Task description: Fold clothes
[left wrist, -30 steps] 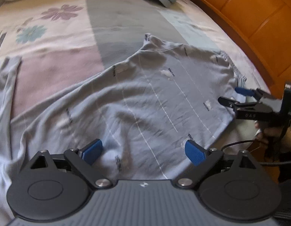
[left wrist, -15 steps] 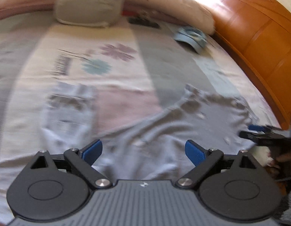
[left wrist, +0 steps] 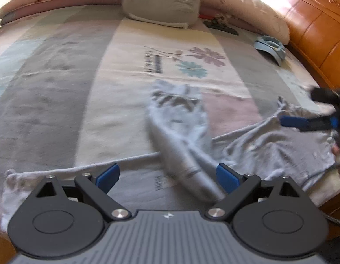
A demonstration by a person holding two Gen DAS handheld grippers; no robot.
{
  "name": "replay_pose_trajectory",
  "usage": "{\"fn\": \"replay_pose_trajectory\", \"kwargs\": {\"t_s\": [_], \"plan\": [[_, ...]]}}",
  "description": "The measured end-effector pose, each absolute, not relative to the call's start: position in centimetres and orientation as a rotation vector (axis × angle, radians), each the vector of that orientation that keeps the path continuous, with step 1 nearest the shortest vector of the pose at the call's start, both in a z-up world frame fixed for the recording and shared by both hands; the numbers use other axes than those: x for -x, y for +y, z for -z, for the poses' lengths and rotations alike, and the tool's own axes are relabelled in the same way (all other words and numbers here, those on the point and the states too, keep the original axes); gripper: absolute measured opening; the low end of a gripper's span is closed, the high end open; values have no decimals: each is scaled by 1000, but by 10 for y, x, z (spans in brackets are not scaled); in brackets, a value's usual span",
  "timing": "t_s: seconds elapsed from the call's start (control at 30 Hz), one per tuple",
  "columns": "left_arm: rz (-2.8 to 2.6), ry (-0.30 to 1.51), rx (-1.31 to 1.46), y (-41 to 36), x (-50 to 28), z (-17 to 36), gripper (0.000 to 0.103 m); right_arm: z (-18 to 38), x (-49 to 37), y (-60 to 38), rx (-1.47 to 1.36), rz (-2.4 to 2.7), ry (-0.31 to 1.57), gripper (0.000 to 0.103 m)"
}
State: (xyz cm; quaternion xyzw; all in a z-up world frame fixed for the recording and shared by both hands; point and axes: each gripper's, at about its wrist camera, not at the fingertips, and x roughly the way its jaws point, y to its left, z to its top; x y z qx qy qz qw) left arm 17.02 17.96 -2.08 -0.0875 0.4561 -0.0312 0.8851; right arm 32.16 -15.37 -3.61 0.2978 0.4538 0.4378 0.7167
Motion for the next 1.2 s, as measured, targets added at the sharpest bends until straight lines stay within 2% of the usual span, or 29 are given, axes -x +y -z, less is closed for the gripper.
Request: {"fn": "replay_pose_trajectory", "kwargs": {"t_s": [0.17,0.27,0.53,0.67,0.77,0.83,1.0,1.2], "plan": [[8,927,185,208,-151,26,94,77,-361,-74,-688,-978,1207,103],[-4,917,228,226,-140,32,94,85,-371,-49,-640,-922,1267,103],[-21,878,344,264,-124,37,94,80,-362,-9,-524,-975,1262,103],[-8,841,406,279,-122,35,94,80,-363,-8,-656,-1051,1285,103],[-25,831,393,283,-121,33,94,75,-362,-3,-552,-959,1283,103],[-25,824,395,285,-119,32,94,80,-363,-6,-537,-913,1354,103],[-18,826,425,291,-120,37,94,88,-362,-1,-627,-964,1360,103],[-19,806,455,298,-114,32,94,65,-356,18,-661,-1087,1344,103]]}}
